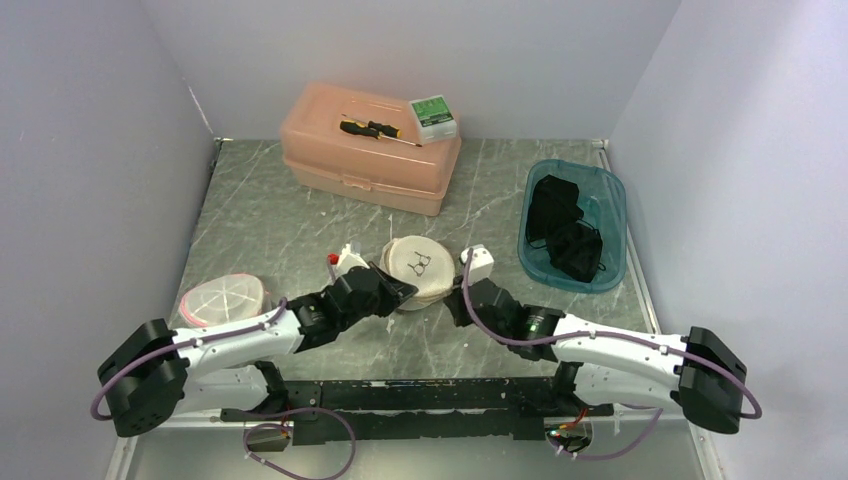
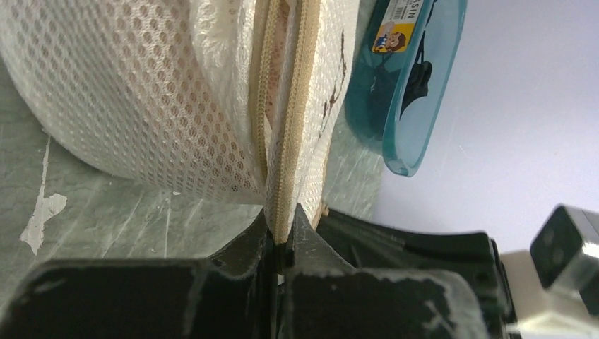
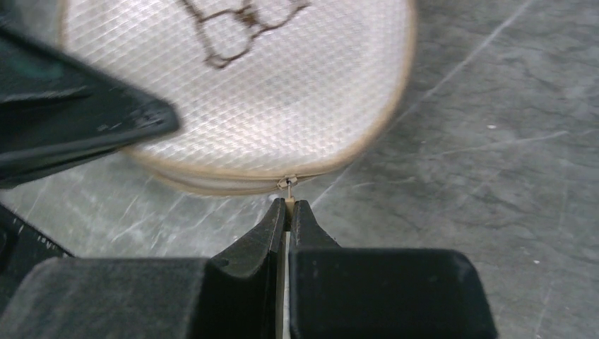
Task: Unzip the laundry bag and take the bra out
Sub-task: Unzip the laundry bag at the center of the board.
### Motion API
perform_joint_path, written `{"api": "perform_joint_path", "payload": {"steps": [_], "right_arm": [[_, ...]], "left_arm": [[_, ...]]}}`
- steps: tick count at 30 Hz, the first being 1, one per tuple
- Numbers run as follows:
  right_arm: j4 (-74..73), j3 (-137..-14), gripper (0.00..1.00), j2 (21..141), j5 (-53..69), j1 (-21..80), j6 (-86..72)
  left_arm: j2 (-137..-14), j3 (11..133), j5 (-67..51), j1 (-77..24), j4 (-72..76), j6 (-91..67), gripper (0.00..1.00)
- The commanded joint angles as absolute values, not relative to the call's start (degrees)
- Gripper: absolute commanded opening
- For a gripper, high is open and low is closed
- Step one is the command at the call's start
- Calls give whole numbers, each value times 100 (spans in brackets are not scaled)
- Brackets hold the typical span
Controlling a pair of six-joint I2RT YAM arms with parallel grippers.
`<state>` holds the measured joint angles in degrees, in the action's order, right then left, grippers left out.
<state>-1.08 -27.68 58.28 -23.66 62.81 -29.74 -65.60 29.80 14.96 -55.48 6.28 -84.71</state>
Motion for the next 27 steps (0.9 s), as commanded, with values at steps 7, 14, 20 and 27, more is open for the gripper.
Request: {"api": "perform_joint_path", "payload": {"steps": [7, 14, 20, 27], "right_arm": [[-125, -2754, 0, 5305, -2233, 5554, -2915], [-632, -2967, 0, 4200, -2727, 6268, -2426], [-676, -3137, 0, 4603, -3049, 7090, -2550], [-23, -2740, 0, 5289, -3068, 7417, -3157]], "left_arm": [[-6389, 3479, 772, -5226, 274, -7187, 3], [-6795, 4961, -1880, -3954, -436, -4458, 4], [-7331, 5088, -3635, -3343, -230, -3692, 12], [-7613, 3907, -3915, -3051, 1200, -4091, 45]]}}
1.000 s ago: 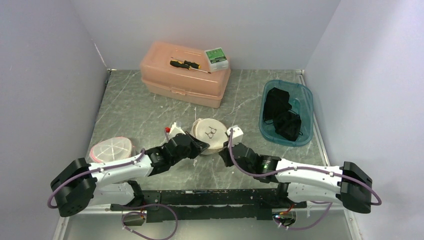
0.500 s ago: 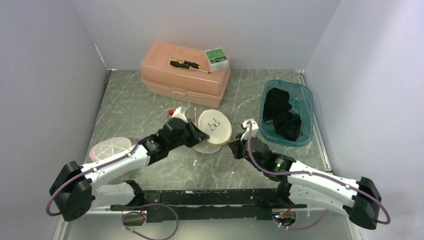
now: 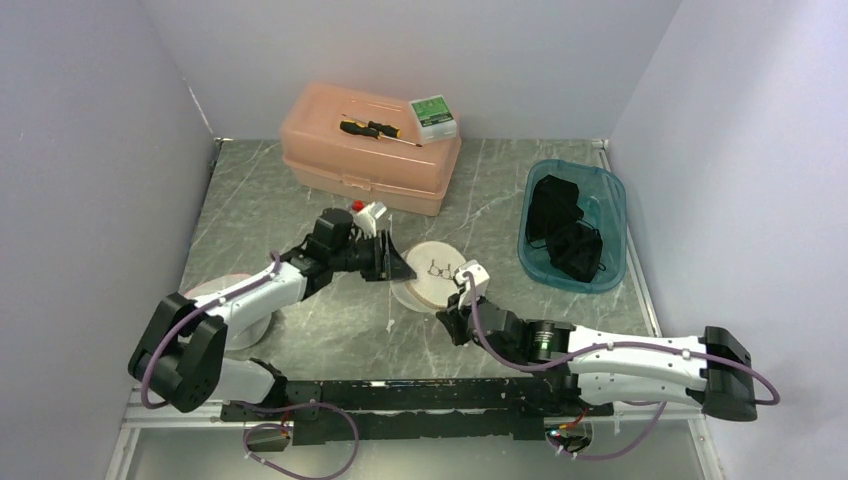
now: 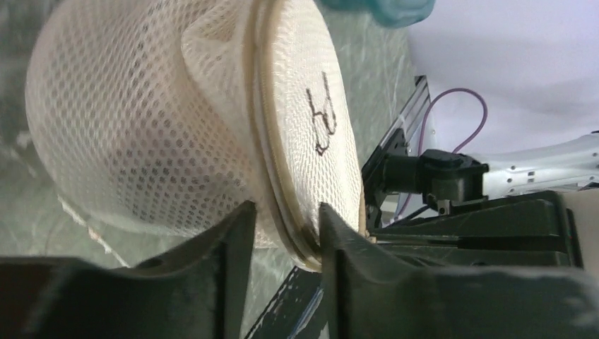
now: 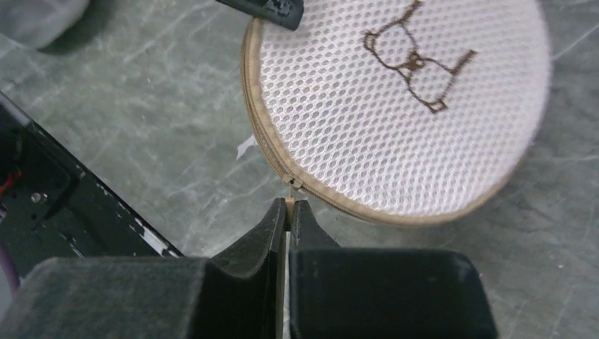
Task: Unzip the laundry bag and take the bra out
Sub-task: Unzip the laundry bag at the center of the board.
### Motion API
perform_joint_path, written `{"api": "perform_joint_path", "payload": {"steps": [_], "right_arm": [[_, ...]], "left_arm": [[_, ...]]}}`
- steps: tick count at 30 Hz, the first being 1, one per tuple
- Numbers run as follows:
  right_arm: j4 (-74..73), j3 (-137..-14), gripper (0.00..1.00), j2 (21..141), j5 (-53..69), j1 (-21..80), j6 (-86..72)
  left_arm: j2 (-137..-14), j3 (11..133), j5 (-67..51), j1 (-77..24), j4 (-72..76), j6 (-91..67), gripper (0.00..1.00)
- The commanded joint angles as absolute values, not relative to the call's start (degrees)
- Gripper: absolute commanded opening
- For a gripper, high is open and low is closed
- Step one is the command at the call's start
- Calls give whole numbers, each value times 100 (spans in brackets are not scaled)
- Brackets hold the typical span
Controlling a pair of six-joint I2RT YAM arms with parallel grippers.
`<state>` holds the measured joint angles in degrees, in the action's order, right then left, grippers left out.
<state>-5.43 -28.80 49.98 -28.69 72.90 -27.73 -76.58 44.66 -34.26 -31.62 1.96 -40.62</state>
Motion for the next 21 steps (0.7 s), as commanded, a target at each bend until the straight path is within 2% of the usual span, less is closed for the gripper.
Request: {"api": "perform_joint_path", "payload": {"steps": [1, 4, 6, 10, 14, 19, 21], "right_arm": [[56, -2716, 0, 5374, -3122, 7444, -3225], [248, -2621, 0, 5496, -3216, 7452, -3376], [245, -2644, 0, 5519, -3248, 7453, -3441], [89, -2758, 0, 5533, -3323, 7448, -3489], [42, -2867, 0, 5588, -3349, 7434, -3464], [67, -3097, 0, 5892, -3342, 7420, -3455], [52, -3219, 0, 5988, -3308, 7418, -3444]], "left_arm": [[-7508, 3723, -3847, -3038, 1473, -4209, 50], [-6803, 3520, -3125, -3041, 1154, -4443, 81], [-6412, 3566, -2685, -3040, 720, -4579, 92], [-5408, 3604, -2079, -3040, -188, -5125, 94], [-4832, 3390, -1748, -3206, -419, -6219, 94], [-4663, 2964, -257, -4560, -465, -7401, 94], [-4791, 3007, -14, -4995, -435, -7580, 90]]}}
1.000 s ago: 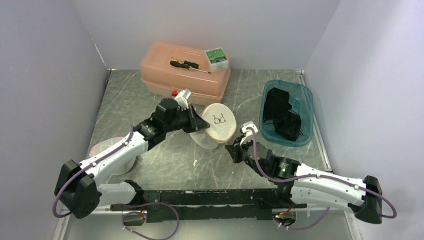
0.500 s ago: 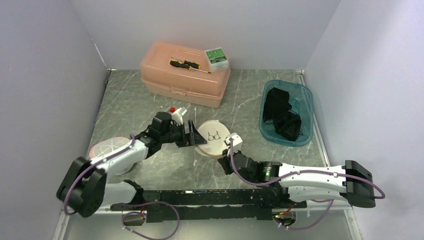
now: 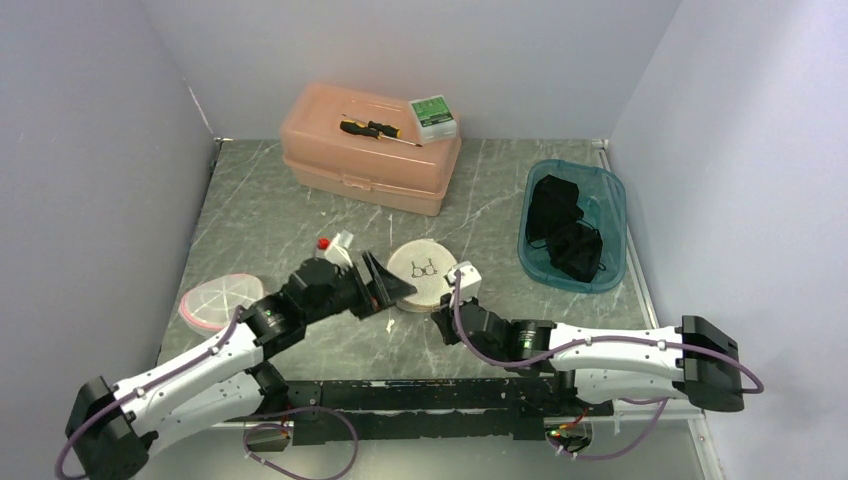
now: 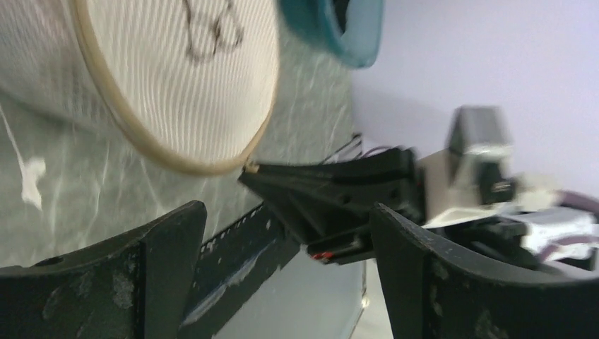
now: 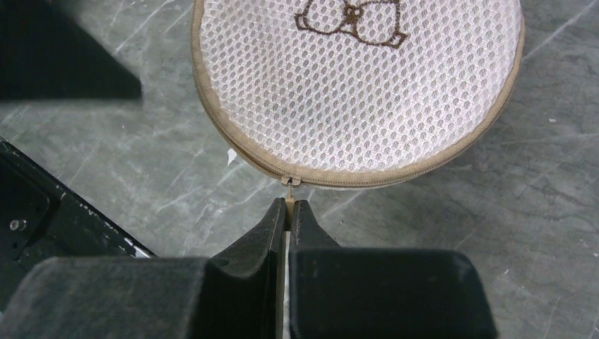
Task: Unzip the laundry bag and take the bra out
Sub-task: Unzip the laundry bag at the center of the board.
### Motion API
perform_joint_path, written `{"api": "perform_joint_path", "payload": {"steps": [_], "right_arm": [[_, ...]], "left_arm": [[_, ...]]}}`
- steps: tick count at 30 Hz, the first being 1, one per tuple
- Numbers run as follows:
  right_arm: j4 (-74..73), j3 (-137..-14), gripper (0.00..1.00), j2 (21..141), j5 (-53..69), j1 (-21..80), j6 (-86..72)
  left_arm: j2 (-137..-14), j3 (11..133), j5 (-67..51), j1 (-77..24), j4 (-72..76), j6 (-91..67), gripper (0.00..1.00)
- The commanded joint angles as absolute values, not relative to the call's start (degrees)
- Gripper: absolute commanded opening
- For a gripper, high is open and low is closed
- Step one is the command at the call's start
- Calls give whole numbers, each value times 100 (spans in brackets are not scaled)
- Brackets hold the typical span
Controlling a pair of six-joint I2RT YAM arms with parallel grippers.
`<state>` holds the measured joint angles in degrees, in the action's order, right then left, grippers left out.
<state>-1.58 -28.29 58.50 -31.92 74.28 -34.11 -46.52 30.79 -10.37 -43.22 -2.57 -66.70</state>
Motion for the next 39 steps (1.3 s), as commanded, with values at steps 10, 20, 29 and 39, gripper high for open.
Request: {"api": "perform_joint_path", "payload": {"steps": [10, 20, 29, 39], "right_arm": [[26, -3287, 0, 6011, -3267, 7392, -3420], [192, -3159, 0, 5951, -3117, 7399, -3397], [314, -3014, 0, 5925, -3056, 7399, -3388], [32, -2847, 0, 5752, -3379, 7364, -3469]], "left_arm": [[-5789, 3456, 370, -5518, -786, -8023, 87], [-6458, 3522, 945, -5513, -285, -8375, 74], [-6803, 3517, 1120, -5489, -40, -8390, 51], [-6741, 3445, 698, -5124, 199, -8036, 6]]}}
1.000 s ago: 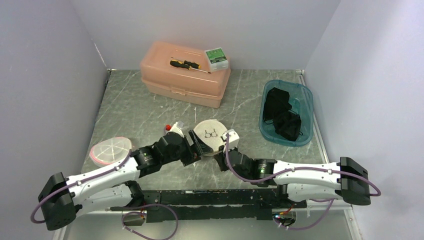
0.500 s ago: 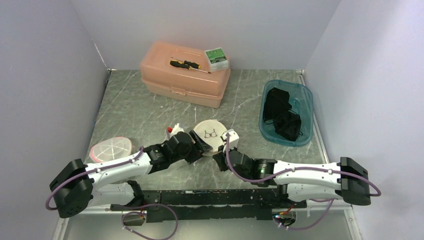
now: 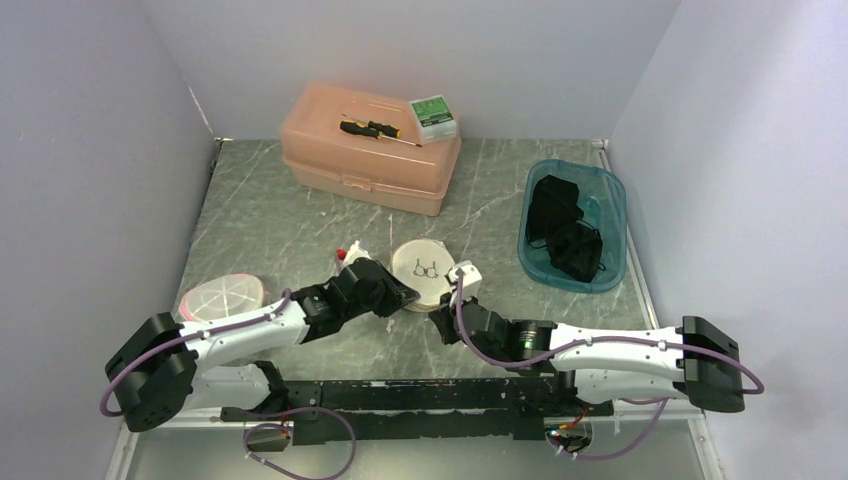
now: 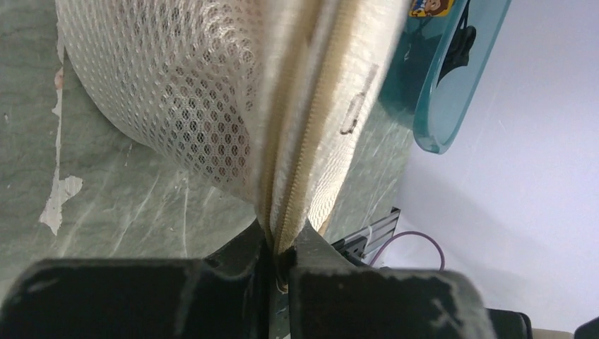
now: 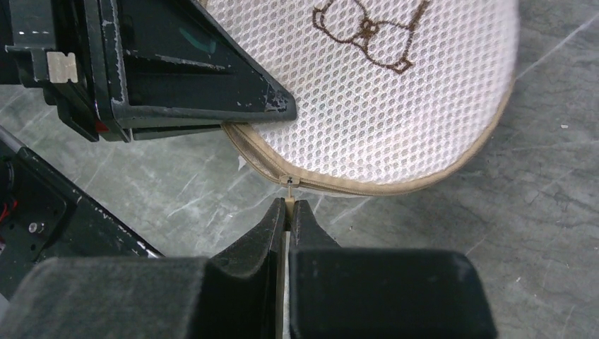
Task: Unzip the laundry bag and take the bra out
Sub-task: Unzip the laundry bag at the center of the board.
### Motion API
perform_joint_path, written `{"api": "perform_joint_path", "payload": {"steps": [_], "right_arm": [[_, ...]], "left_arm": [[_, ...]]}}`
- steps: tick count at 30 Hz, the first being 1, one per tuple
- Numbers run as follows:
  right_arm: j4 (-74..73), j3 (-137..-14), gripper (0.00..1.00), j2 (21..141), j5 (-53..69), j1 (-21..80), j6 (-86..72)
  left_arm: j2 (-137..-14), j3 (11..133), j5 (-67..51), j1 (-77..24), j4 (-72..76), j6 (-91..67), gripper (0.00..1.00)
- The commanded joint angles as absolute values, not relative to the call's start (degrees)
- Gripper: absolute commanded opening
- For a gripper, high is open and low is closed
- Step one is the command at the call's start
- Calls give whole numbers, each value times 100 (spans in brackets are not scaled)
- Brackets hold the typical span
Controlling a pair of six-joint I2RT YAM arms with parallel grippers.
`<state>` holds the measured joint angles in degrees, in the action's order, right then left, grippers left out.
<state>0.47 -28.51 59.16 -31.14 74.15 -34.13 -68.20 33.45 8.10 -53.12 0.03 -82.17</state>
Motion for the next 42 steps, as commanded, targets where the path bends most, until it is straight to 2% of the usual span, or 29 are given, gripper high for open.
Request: {"api": "perform_joint_path", "payload": {"steps": [1, 5, 13, 19, 24, 26, 28, 34, 35, 38, 42], "right_arm": [[-132, -2841, 0, 5738, -3422, 7306, -3497], [-374, -2698, 0, 5621, -3611, 6989, -3650], [-488, -2581, 0, 5331, -3156, 5897, -3617], [-590, -2685, 0, 4096, -3626, 6393, -2768], [-818, -2939, 0, 3825, -3846, 7182, -2299], [-724, -2909, 0, 4034, -3793, 7397, -2345], [-504, -2777, 0, 4253, -3805, 7591, -2497], [220, -2474, 0, 4978, -3850, 7921, -3032], [259, -2457, 0, 5057, -3867, 7927, -3120], [350, -2471, 0, 5207, -3940, 7921, -3297], [269, -2670, 0, 5275, -4038, 7911, -3364]], "left_arm": [[-6703, 3419, 637, -5041, 220, -8023, 3], [-6608, 3371, 438, -4894, 233, -7922, 3], [-6487, 3411, -227, -4555, 194, -7347, 3], [-6605, 3828, -2428, -3512, 535, -5930, 3], [-7048, 5275, -3401, -3312, -862, -4268, 10], [-7343, 5701, -3496, -3298, -1484, -3790, 15], [-7517, 5655, -3616, -3254, -1401, -3687, 21], [-7828, 4735, -3750, -3067, -277, -4107, 61], [-7792, 4651, -3726, -3037, -231, -4174, 69], [-7430, 4558, -3427, -3015, -475, -4264, 83], [-6475, 4552, -2860, -3015, -1200, -4450, 93]]}}
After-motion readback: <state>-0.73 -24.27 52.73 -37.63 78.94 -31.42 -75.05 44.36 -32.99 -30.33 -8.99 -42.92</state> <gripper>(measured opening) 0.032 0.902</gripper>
